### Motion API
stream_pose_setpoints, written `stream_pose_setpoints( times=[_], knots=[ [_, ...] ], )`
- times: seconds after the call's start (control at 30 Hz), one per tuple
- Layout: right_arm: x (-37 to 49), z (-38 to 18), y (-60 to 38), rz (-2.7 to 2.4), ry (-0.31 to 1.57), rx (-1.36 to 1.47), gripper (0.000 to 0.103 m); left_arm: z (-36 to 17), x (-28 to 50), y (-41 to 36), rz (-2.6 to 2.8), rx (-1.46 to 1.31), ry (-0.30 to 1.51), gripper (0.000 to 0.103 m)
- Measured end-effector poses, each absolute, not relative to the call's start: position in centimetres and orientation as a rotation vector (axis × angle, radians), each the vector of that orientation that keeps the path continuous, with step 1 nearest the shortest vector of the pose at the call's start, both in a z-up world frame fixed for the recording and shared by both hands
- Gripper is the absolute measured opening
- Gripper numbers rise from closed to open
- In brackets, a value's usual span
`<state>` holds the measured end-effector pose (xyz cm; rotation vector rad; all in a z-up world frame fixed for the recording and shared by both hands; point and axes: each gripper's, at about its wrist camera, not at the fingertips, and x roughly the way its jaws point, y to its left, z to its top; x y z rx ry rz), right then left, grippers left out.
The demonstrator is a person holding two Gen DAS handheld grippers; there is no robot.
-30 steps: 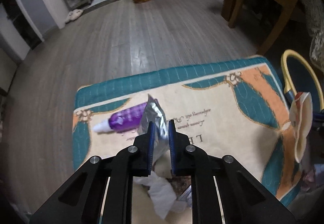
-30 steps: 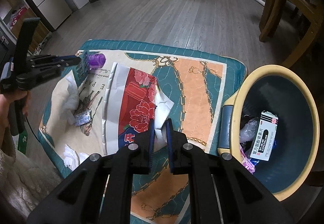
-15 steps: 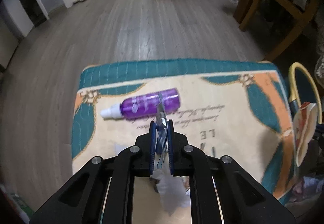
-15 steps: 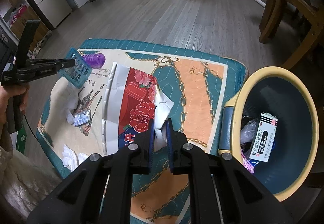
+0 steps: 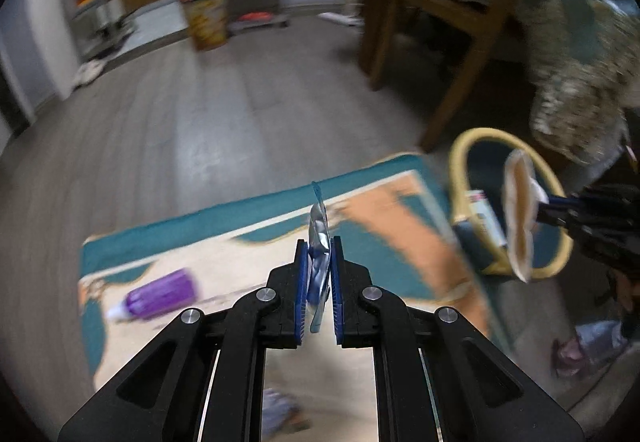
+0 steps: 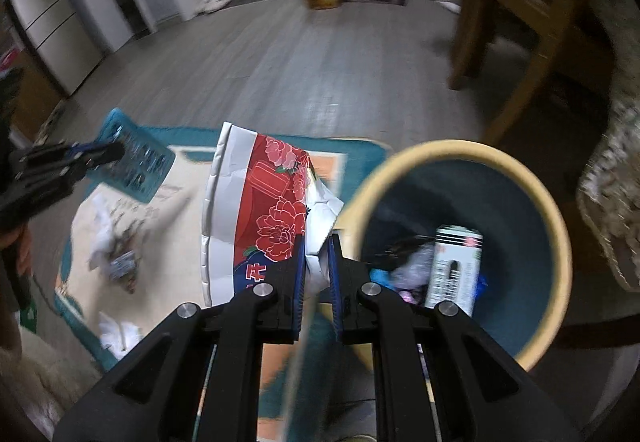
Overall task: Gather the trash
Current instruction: 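Carry the paper bag and foil packet over the bin and release them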
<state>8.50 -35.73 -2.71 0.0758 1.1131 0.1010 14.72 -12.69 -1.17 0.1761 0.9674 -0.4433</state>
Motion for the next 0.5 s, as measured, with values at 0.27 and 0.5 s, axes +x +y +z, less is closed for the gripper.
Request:
stream_pose_setpoints(
  times=[0.27, 0.5],
  knots=[
    [7.3, -0.8, -42.7, -0.102, 1.069, 0.026, 0.01, -0.3, 12.7, -21.8, -0.627, 0.219, 0.879, 0.012],
    [6.1, -3.5, -45.9, -0.181, 1.149, 0.038, 0.01, -1.3, 11.5, -26.8, -0.734, 0.219, 0.857, 0.012]
  ],
)
